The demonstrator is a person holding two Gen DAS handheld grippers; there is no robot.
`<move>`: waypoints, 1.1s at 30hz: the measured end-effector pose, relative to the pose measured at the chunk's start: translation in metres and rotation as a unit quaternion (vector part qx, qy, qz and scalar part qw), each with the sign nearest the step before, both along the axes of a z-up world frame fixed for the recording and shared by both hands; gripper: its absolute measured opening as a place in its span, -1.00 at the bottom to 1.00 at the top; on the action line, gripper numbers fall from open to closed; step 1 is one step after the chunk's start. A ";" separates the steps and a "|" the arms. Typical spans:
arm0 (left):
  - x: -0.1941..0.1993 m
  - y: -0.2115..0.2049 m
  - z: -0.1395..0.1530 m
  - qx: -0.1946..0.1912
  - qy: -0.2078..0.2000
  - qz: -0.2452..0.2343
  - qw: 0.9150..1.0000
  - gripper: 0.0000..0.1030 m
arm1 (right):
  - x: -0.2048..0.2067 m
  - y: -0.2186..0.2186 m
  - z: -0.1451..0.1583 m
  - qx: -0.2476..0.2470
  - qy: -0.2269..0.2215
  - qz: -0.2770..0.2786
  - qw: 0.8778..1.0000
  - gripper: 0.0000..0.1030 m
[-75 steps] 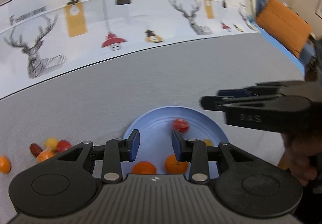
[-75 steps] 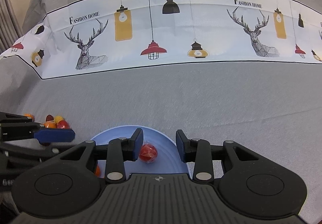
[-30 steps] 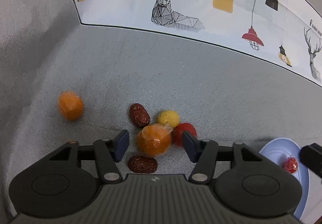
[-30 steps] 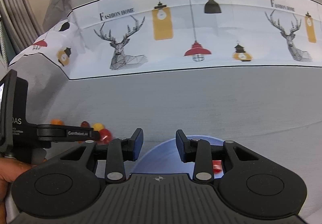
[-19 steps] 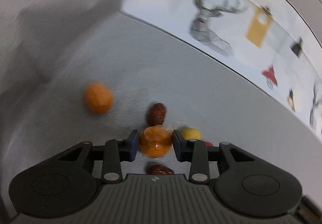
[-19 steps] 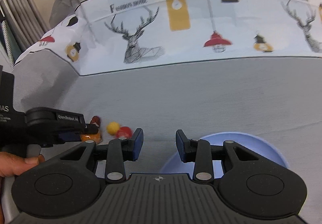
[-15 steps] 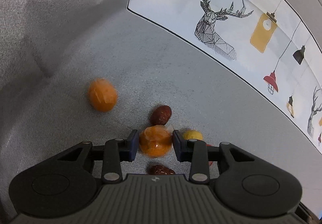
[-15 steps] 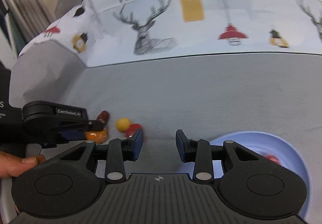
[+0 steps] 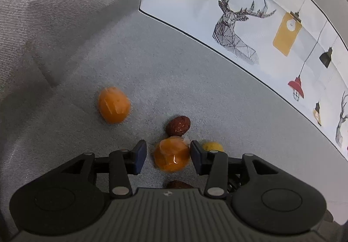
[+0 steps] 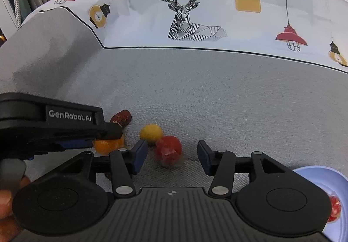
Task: Organize fruits
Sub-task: 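Grasp a wrapped mandarin with the left gripper while the right gripper grasps a red plum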
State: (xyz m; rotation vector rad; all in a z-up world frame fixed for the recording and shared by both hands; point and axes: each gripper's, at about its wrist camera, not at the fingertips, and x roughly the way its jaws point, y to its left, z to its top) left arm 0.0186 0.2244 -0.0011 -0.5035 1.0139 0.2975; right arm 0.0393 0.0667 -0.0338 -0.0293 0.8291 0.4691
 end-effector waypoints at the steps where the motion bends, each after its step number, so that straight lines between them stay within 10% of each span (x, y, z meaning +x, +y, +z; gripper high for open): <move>1: 0.000 -0.001 -0.001 0.001 0.002 -0.003 1.000 -0.04 | 0.002 0.002 -0.001 -0.001 0.003 0.002 1.000 0.03; 7: 0.005 -0.005 -0.007 0.001 0.015 -0.015 1.000 -0.03 | 0.004 0.011 -0.008 -0.021 0.005 0.010 1.000 0.02; 11: 0.006 -0.006 -0.006 0.001 0.013 -0.021 1.000 -0.18 | 0.003 0.011 -0.008 -0.020 0.004 0.015 1.000 -0.40; 33: 0.009 -0.013 -0.007 0.022 0.021 -0.034 0.999 -0.20 | 0.006 0.000 -0.006 -0.029 0.016 -0.010 0.999 -0.40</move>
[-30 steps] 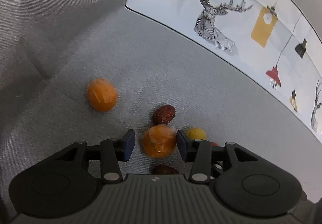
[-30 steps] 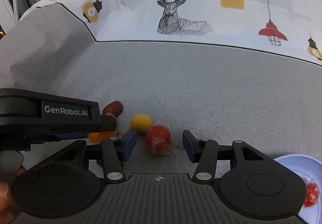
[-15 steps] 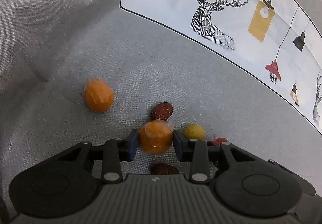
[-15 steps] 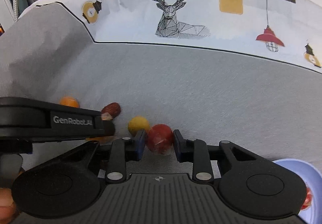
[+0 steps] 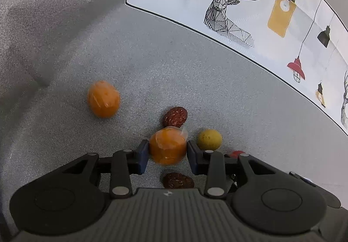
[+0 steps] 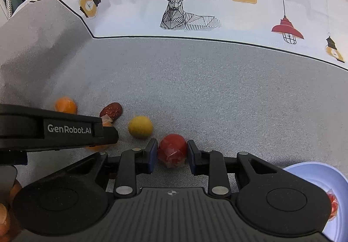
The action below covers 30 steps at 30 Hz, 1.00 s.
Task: Organize fruits
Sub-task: 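Grasp a wrapped mandarin with the left gripper while the right gripper grasps a red plum, then carry the mandarin and the red plum over the blue plate with both tools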
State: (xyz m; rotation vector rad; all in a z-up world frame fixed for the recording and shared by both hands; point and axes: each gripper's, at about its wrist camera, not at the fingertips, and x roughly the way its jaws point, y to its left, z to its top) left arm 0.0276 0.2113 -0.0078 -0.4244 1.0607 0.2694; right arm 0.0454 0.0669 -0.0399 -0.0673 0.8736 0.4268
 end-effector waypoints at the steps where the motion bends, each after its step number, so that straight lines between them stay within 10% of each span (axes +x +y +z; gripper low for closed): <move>1: 0.000 0.000 0.000 0.000 0.000 0.000 1.000 -0.20 | 0.000 0.000 0.000 0.000 0.000 0.000 1.000 -0.40; 30: -0.013 -0.002 0.028 0.011 -0.028 -0.003 1.000 -0.21 | -0.008 -0.018 0.020 0.017 -0.022 -0.017 0.999 -0.41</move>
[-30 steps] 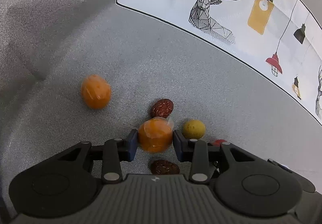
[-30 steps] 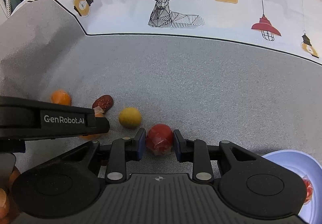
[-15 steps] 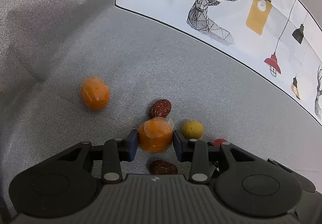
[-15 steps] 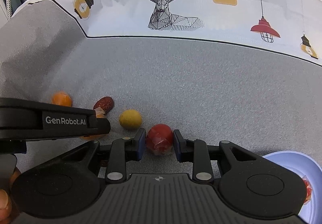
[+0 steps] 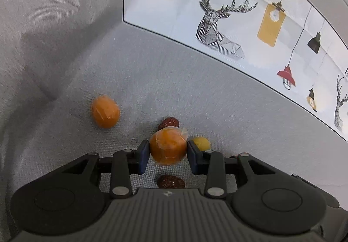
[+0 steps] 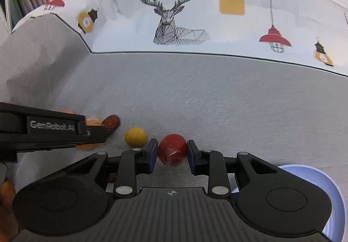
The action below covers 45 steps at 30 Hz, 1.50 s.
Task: Organize fruits
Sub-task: 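Carry the mandarin and the red plum over the blue plate with both tools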
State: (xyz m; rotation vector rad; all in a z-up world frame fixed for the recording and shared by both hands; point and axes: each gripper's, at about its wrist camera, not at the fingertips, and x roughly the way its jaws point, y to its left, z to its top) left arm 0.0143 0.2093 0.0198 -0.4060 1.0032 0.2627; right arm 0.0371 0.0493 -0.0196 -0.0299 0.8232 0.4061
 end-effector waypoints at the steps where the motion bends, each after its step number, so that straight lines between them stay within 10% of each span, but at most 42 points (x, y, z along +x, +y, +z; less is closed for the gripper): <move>1: -0.001 -0.001 0.002 0.001 -0.002 -0.001 1.000 -0.21 | 0.000 -0.003 0.002 0.003 -0.002 -0.003 1.000 -0.40; 21: -0.017 -0.017 0.032 0.003 -0.024 -0.009 1.000 -0.21 | -0.047 -0.103 0.096 0.075 -0.091 -0.079 0.990 -0.41; 29: -0.017 -0.031 0.031 0.010 -0.020 -0.035 0.999 -0.21 | -0.056 -0.153 0.058 0.088 -0.027 -0.132 0.987 -0.41; 45: -0.010 -0.065 0.022 0.021 -0.023 -0.114 0.993 -0.21 | -0.059 -0.187 0.058 0.042 -0.047 -0.131 0.989 -0.41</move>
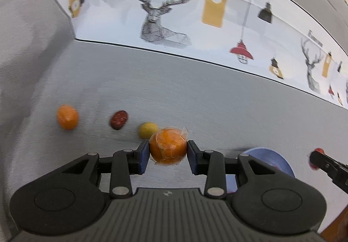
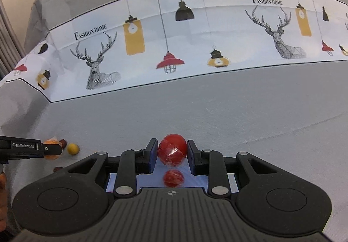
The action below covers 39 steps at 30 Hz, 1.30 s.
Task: Organize fruits
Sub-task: 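Carry the mandarin and the red plum over the blue plate with both tools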
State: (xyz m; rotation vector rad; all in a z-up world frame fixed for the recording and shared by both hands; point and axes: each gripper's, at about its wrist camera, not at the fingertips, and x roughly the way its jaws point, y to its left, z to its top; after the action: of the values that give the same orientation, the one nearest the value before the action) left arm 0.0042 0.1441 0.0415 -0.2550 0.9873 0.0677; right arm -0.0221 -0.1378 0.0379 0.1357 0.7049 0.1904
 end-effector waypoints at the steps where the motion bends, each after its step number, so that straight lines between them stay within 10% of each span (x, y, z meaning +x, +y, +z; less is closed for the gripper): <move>1: 0.000 -0.003 0.000 0.000 -0.002 -0.007 1.000 -0.21 | 0.000 -0.002 -0.001 0.001 0.001 -0.001 1.000 -0.41; 39: -0.008 -0.083 -0.004 -0.033 -0.039 -0.180 0.982 -0.21 | 0.006 0.016 -0.024 -0.058 0.065 0.049 0.995 -0.41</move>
State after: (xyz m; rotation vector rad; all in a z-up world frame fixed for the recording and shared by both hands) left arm -0.0037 0.0616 0.0379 -0.1362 0.9452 -0.3042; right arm -0.0161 -0.1218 0.0142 0.0022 0.8518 0.2361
